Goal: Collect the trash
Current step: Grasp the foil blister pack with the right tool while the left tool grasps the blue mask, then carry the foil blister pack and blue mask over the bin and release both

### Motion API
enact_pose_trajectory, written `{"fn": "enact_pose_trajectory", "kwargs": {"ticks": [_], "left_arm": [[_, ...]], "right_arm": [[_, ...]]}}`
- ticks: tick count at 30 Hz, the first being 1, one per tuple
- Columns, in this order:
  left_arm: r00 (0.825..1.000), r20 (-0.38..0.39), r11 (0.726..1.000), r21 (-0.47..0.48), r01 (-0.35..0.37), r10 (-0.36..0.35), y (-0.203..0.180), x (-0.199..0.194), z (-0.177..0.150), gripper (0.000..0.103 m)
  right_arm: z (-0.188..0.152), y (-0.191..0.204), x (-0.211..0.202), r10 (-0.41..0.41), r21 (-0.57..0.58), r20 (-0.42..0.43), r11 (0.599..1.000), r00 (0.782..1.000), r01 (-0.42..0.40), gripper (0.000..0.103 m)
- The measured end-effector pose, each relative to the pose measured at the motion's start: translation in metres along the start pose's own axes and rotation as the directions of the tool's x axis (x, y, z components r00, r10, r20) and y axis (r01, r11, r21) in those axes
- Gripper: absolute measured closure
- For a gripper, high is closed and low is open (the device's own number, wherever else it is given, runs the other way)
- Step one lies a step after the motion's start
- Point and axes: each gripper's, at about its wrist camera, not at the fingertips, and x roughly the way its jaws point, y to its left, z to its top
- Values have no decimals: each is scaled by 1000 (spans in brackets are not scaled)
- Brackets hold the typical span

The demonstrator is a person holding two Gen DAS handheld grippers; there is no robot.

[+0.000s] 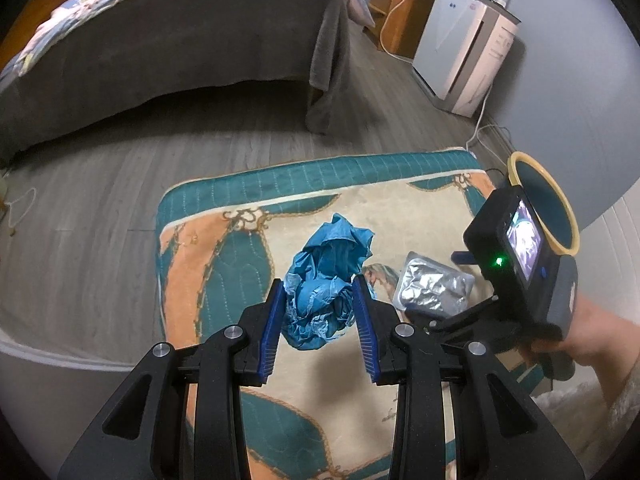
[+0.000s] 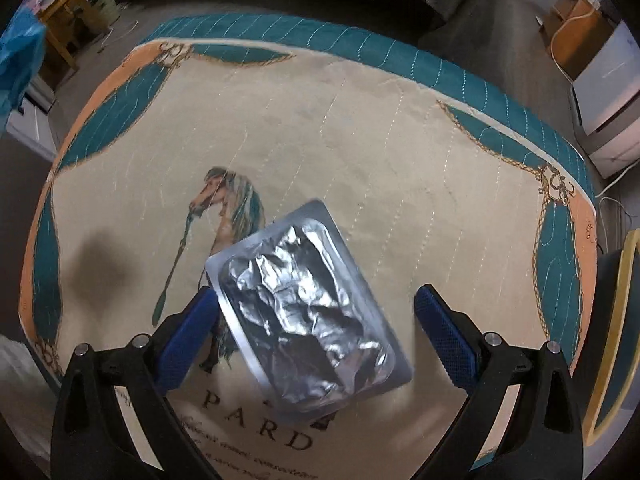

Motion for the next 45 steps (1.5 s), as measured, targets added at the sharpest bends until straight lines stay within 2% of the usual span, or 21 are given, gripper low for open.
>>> {"fn": "enact_pose_trajectory", "kwargs": {"ticks": [3, 4, 6, 8, 16, 21, 28, 30, 33, 45], "left_arm": [[1000, -1, 1000, 11, 4, -4, -5, 1, 1, 67], [1000, -2, 1000, 14, 6, -6, -7, 1, 2, 67], [1000, 1, 1000, 19, 10, -10, -11, 1, 3, 67], [1000, 2, 999, 31, 11, -11, -17, 1, 4, 67], [1000, 3, 998, 59, 16, -17, -37, 4, 10, 67], [999, 25, 996, 77, 43, -45, -57, -1, 20, 67], [998, 39, 991, 125, 51, -57, -84, 0, 27, 67], [998, 41, 989, 142, 45, -51, -91, 2, 27, 67], [998, 35, 988, 150, 40, -46, -97, 5, 27, 67], [999, 24, 984, 179, 21, -26, -129, 21, 29, 67]], "right_arm": [[-8, -2, -7, -2, 8, 16, 1000, 1000, 1, 25], [-8, -4, -10, -3, 16, 24, 1000, 1000, 3, 35], [-7, -11, -15, 13, 49, 27, 999, 1000, -15, 37], [-11, -16, -20, 5, 56, 30, 998, 1000, -6, 47], [-21, -38, -56, -14, 126, 83, 992, 996, 3, 47], [-14, -46, -100, -32, 185, 131, 983, 991, 7, 47], [-25, -76, -167, -95, 228, 197, 972, 976, 49, 47], [-33, -91, -173, -109, 262, 221, 964, 969, 49, 47], [-43, -105, -171, -96, 310, 216, 950, 972, 25, 47], [-60, -145, -172, -108, 323, 233, 946, 966, 28, 47]]}}
